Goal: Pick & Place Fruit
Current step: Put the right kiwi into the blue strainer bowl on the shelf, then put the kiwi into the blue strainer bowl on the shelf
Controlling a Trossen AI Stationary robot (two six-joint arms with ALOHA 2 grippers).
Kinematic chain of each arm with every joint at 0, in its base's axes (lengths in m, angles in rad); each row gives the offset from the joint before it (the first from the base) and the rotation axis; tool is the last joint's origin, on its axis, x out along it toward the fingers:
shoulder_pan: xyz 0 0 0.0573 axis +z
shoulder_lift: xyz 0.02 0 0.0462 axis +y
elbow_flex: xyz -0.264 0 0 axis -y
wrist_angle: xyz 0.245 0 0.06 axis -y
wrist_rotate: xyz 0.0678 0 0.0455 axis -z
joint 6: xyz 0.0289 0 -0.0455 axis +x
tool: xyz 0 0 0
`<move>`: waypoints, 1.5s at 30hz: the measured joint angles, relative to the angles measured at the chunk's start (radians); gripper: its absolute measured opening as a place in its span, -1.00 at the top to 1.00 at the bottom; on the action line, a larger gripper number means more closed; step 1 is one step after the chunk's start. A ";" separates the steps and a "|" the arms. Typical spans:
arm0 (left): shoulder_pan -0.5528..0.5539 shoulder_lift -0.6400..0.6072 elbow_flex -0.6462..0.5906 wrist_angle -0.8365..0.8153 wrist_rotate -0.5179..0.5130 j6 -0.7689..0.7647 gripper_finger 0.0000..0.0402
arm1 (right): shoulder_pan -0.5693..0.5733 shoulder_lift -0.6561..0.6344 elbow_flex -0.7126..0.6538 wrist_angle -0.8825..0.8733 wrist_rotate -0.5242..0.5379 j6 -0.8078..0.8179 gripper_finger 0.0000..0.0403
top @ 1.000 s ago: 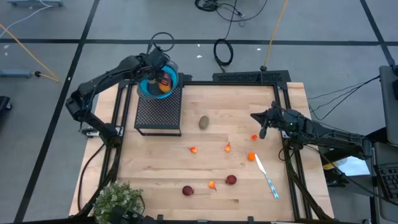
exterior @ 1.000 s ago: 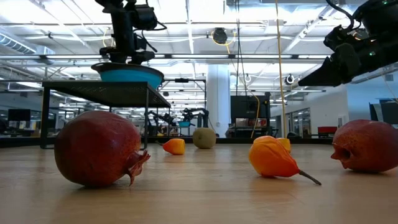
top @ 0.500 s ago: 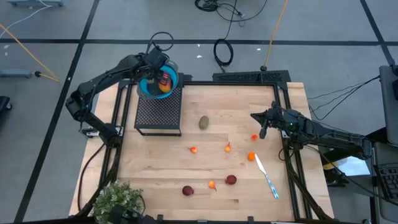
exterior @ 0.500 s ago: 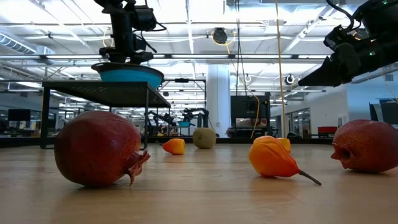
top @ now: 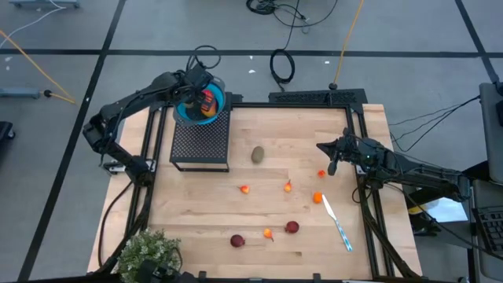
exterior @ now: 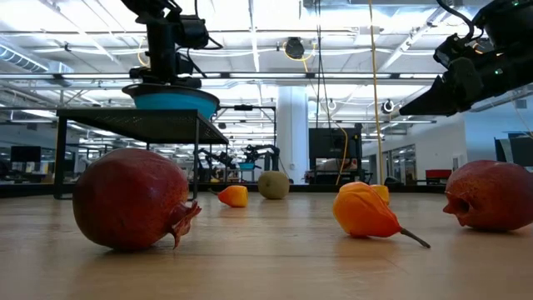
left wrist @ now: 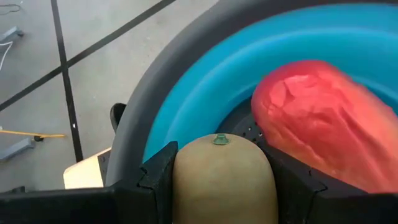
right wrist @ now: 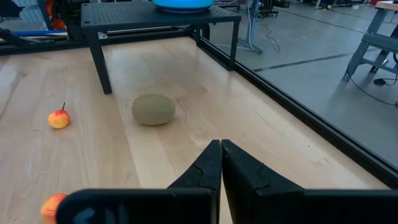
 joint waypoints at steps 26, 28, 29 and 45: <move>-0.004 0.000 0.000 0.052 0.026 0.012 -0.04 | 0.000 0.000 0.000 0.000 0.000 0.000 0.98; -0.004 0.000 0.000 0.050 0.026 0.000 -0.10 | 0.000 0.000 0.000 0.000 0.000 0.000 0.98; -0.004 0.000 0.000 0.049 0.027 0.000 -0.13 | 0.000 0.000 0.000 0.000 0.000 0.000 0.98; -0.004 0.000 0.020 0.046 0.057 0.008 -0.29 | 0.000 0.000 0.001 0.000 0.000 0.000 0.98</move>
